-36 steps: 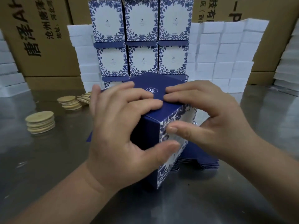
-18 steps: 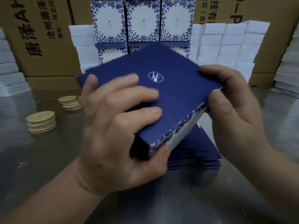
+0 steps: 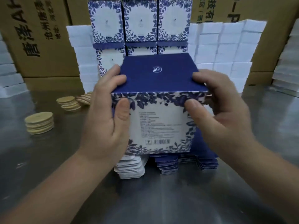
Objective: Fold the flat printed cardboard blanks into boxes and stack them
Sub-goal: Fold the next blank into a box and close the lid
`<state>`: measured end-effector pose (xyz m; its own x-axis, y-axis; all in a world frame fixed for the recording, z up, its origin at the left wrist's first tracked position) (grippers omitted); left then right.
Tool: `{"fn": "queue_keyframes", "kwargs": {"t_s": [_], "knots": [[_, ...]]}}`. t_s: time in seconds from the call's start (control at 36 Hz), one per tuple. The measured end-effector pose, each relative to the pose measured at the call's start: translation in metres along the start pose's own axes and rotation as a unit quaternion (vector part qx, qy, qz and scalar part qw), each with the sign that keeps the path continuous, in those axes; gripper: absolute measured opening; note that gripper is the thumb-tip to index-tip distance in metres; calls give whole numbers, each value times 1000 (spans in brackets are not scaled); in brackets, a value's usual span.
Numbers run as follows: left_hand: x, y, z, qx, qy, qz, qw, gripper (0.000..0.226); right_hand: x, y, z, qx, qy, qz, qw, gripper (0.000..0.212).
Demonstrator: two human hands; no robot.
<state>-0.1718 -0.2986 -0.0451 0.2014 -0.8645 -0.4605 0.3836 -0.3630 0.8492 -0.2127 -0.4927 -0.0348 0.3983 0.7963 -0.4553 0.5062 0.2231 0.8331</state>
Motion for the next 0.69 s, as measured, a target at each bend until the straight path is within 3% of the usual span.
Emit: {"fn": "queue_keyframes", "kwargs": {"t_s": [0.08,0.19,0.56,0.69], "knots": [[4,-1,-5,-43,-11,-20,999,28,4,1,5,44,4,-21,999,22],[4,-3,-7,-39,-10,-23,999,29,3,-1,8,53,-26,-33,998,27],[2,0,0,-15,-5,-23,1000,18,5,4,0,12,-14,-47,999,14],[2,4,9,-18,11,-25,999,16,8,9,-5,14,-27,-58,998,23]]}}
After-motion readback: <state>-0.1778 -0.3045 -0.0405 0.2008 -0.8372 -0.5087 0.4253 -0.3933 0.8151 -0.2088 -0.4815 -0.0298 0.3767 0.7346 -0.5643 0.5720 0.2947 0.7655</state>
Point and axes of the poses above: each hand's wrist, its own y-axis towards the middle knuckle, its own x-axis out of the palm, z = x × y, the point moved 1 cm from there along y, towards the middle knuckle, and after that the axes turned 15 degrees about -z, right-handed, at the moved point
